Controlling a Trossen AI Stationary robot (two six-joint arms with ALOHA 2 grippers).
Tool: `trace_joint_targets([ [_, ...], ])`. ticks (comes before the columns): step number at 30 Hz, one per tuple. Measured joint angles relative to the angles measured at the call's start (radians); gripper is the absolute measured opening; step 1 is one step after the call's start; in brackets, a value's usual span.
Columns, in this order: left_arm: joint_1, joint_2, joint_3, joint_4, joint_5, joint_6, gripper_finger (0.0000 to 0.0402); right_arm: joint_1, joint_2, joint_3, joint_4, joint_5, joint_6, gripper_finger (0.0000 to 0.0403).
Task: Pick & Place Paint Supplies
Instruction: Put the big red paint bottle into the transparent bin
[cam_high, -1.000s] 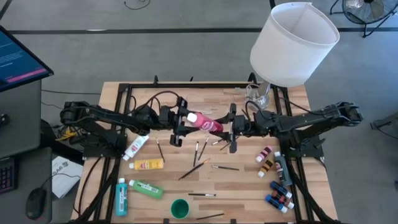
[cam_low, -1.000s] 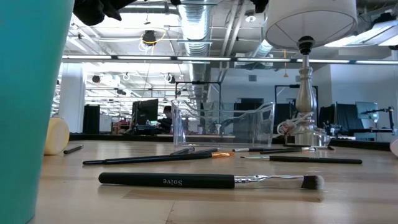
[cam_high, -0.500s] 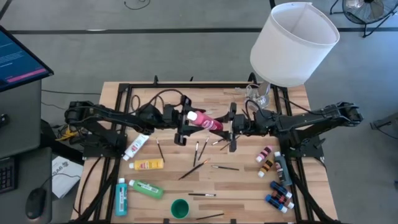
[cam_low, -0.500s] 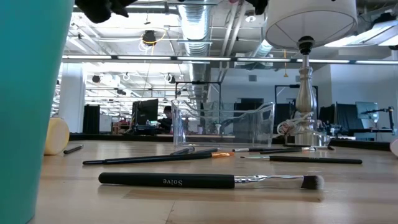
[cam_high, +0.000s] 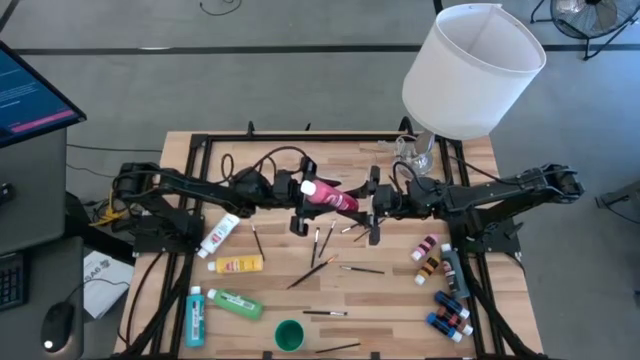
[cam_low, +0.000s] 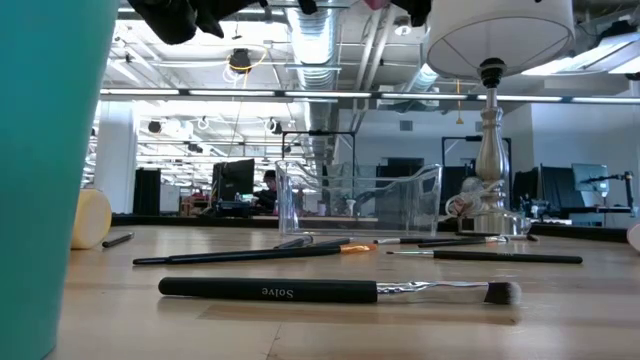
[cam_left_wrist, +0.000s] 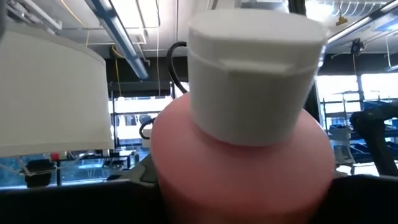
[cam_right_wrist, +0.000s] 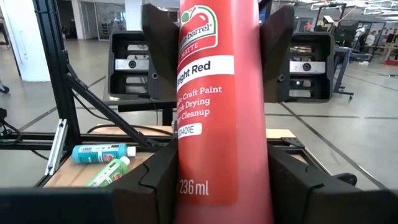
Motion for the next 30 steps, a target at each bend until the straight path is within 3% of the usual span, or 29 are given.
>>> trace_joint_targets([
  [4, -0.003, -0.030, -0.005, -0.054, 0.018, -0.016, 0.0198, 0.000, 0.000, 0.000, -0.001, -0.002, -0.001, 0.0173],
  [9, -0.003, -0.059, -0.060, -0.058, 0.011, -0.014, 0.0206, 0.001, 0.002, 0.000, -0.015, -0.002, -0.001, 0.0171],
  [23, 0.008, -0.111, -0.098, -0.066, -0.015, -0.003, 0.0150, 0.001, -0.001, 0.001, -0.004, 0.004, 0.000, 0.0175],
  [30, 0.008, -0.111, -0.086, -0.063, -0.016, 0.021, 0.0150, 0.001, -0.001, 0.001, 0.004, 0.004, -0.001, 0.0173],
])
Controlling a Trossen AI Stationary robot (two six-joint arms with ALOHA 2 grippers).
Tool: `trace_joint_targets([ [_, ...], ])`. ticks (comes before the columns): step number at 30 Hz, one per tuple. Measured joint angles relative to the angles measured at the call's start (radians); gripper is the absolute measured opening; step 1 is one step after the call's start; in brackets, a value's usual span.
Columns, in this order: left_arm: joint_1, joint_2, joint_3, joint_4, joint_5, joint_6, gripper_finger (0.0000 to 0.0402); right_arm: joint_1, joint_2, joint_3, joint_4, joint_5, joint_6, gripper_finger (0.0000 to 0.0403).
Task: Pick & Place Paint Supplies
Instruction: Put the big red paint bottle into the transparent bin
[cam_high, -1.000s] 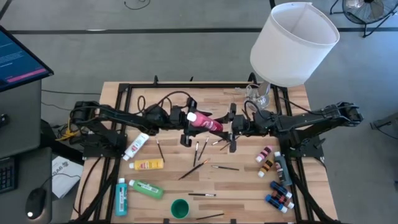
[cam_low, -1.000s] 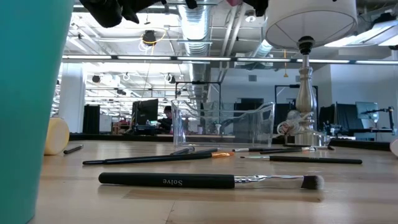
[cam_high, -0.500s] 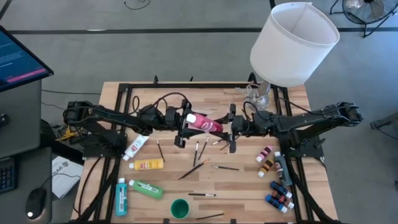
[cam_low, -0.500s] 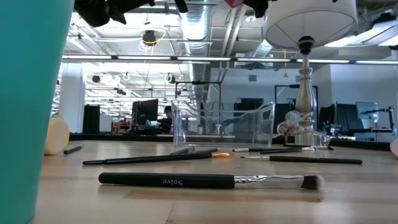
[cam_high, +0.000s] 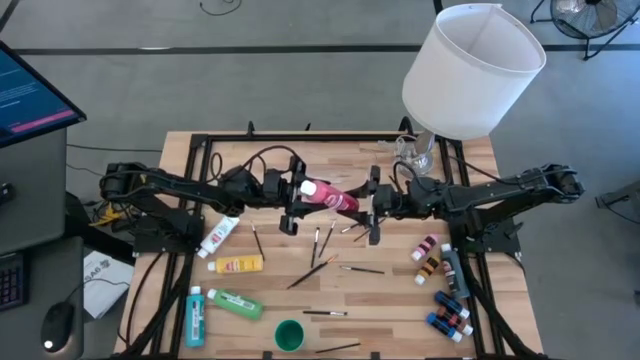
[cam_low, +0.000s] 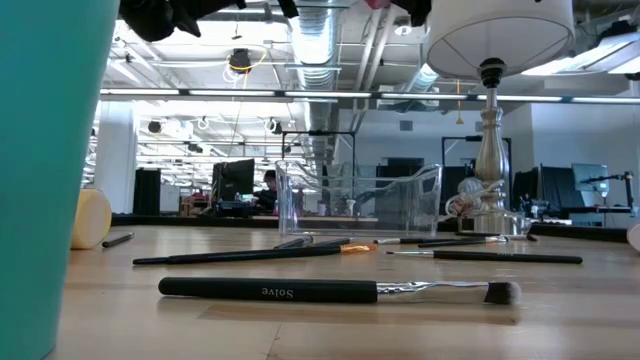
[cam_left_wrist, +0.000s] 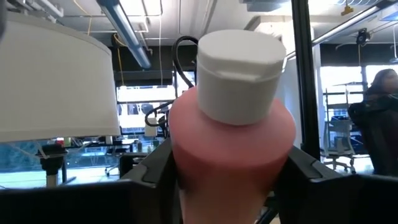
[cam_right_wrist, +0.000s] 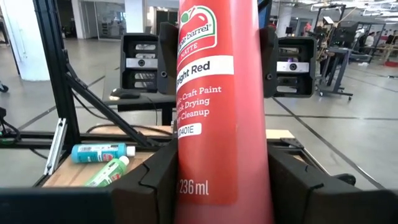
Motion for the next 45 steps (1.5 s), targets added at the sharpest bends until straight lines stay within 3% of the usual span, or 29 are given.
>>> trace_joint_targets([
  [5, 0.000, 0.005, 0.020, 0.006, 0.001, 0.001, 0.0155, 0.000, -0.002, 0.001, -0.001, 0.000, 0.002, 0.0174],
  [12, 0.000, 0.005, 0.022, -0.019, 0.001, -0.001, 0.0111, 0.000, -0.002, 0.000, -0.011, 0.002, 0.003, 0.0181],
  [19, 0.007, 0.005, 0.023, -0.135, -0.002, -0.025, 0.0104, 0.015, -0.011, -0.002, -0.099, 0.002, -0.029, 0.0230],
  [23, 0.014, 0.010, 0.020, -0.226, -0.001, -0.027, 0.0103, 0.038, -0.074, 0.001, -0.119, 0.006, -0.053, 0.0248],
  [32, 0.079, 0.019, 0.021, -0.214, -0.078, -0.051, 0.0101, 0.104, -0.213, -0.002, -0.317, 0.012, -0.027, 0.0248],
  [39, 0.155, 0.118, 0.075, -0.210, -0.132, -0.122, 0.0100, 0.147, -0.305, -0.103, -0.231, 0.174, -0.013, 0.0248],
  [45, 0.188, 0.286, 0.221, -0.232, -0.156, -0.166, 0.0100, 0.155, -0.405, -0.170, -0.221, 0.196, -0.007, 0.0248],
])
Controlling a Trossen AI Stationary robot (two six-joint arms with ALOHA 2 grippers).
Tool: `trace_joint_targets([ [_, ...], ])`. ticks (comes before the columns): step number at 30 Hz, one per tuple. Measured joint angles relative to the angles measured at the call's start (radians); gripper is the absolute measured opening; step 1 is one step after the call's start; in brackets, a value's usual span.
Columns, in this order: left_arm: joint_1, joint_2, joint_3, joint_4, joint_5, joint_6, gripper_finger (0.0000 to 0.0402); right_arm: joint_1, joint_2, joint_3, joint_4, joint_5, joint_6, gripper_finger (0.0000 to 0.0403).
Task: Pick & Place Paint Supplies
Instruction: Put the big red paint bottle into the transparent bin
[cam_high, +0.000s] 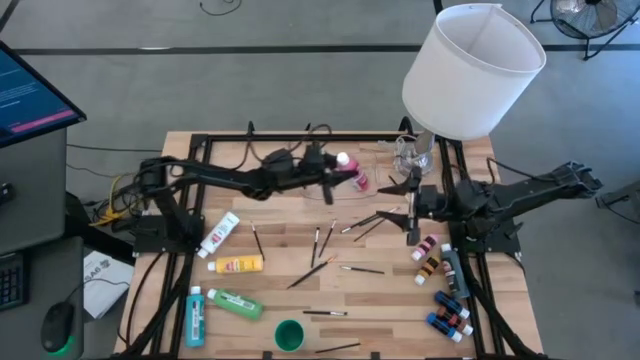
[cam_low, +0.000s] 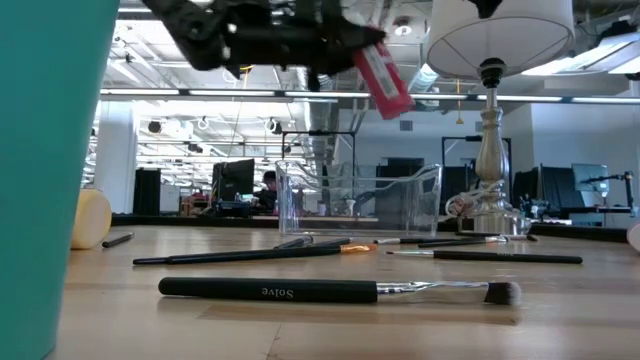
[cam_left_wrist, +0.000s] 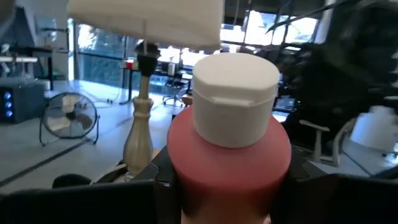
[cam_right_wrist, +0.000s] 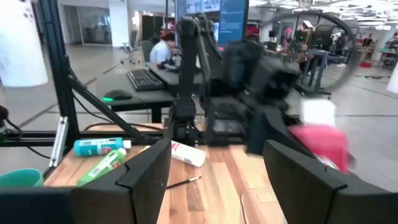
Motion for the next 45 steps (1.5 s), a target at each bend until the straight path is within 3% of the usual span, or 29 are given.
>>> trace_joint_targets([
  [8, 0.059, 0.178, 0.215, -0.183, -0.079, -0.021, 0.0100, 0.031, -0.096, -0.029, -0.064, -0.002, -0.007, 0.0249],
  [13, 0.053, 0.239, 0.305, -0.296, -0.215, -0.016, 0.0100, 0.049, -0.143, -0.029, -0.121, -0.003, -0.014, 0.0249],
  [31, 0.054, 0.299, 0.376, -0.359, -0.381, -0.042, 0.0100, 0.047, -0.187, -0.029, -0.172, -0.003, -0.053, 0.0249],
  [45, 0.034, 0.437, 0.451, -0.354, -0.462, -0.067, 0.0101, 0.047, -0.186, -0.029, -0.167, -0.003, -0.063, 0.0249],
])
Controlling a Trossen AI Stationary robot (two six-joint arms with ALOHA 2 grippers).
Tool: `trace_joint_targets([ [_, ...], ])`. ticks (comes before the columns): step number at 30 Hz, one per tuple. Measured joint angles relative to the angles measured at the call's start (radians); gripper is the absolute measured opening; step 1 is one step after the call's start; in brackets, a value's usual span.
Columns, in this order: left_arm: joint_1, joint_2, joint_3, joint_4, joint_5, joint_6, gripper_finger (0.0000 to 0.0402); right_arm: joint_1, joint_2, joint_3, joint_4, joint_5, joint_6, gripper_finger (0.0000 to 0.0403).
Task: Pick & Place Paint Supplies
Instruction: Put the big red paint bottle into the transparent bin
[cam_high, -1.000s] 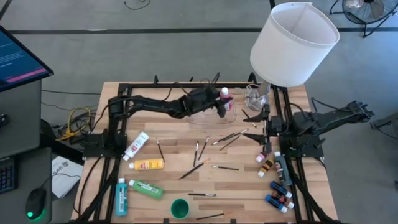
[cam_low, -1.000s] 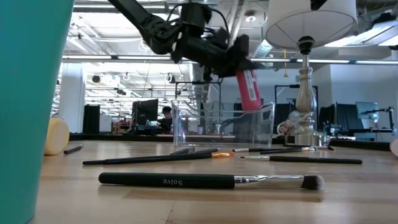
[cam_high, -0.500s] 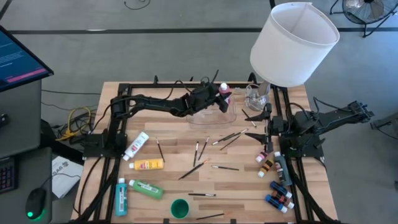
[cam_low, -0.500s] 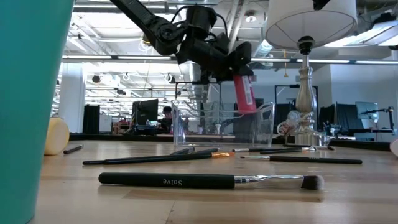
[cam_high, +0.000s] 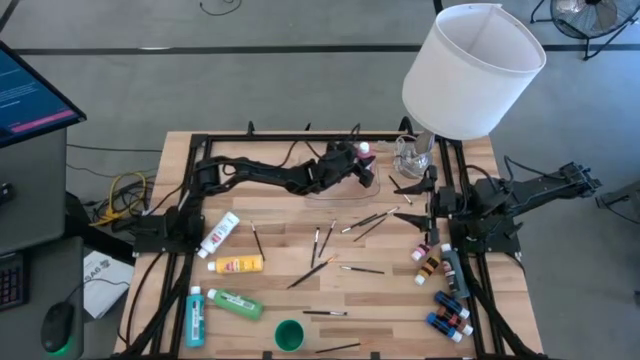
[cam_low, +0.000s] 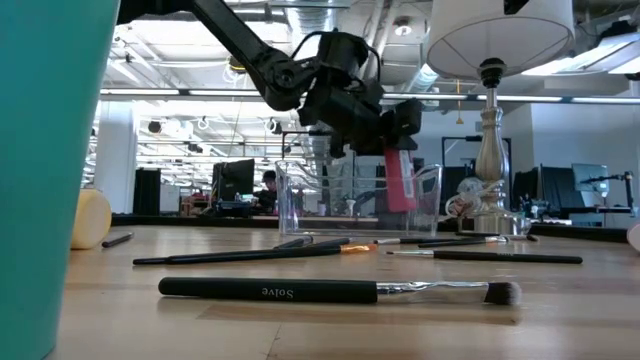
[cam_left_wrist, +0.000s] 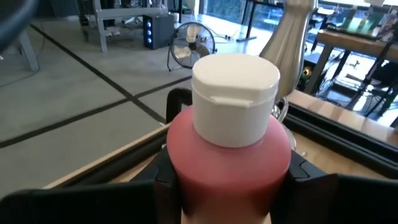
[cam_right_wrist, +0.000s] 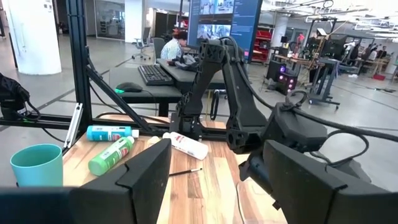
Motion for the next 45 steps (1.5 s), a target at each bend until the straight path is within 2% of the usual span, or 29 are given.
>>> trace_joint_targets([
  [11, 0.000, 0.060, 0.023, -0.010, -0.005, -0.006, 0.0101, 0.001, 0.000, 0.000, -0.007, 0.000, 0.000, 0.0249],
  [33, 0.001, 0.060, 0.023, -0.025, -0.018, 0.002, 0.0101, 0.001, 0.001, 0.000, -0.006, -0.001, 0.003, 0.0249],
  [45, 0.009, 0.060, 0.022, -0.026, 0.020, 0.001, 0.0144, 0.001, 0.001, 0.000, -0.007, -0.001, 0.002, 0.0249],
])
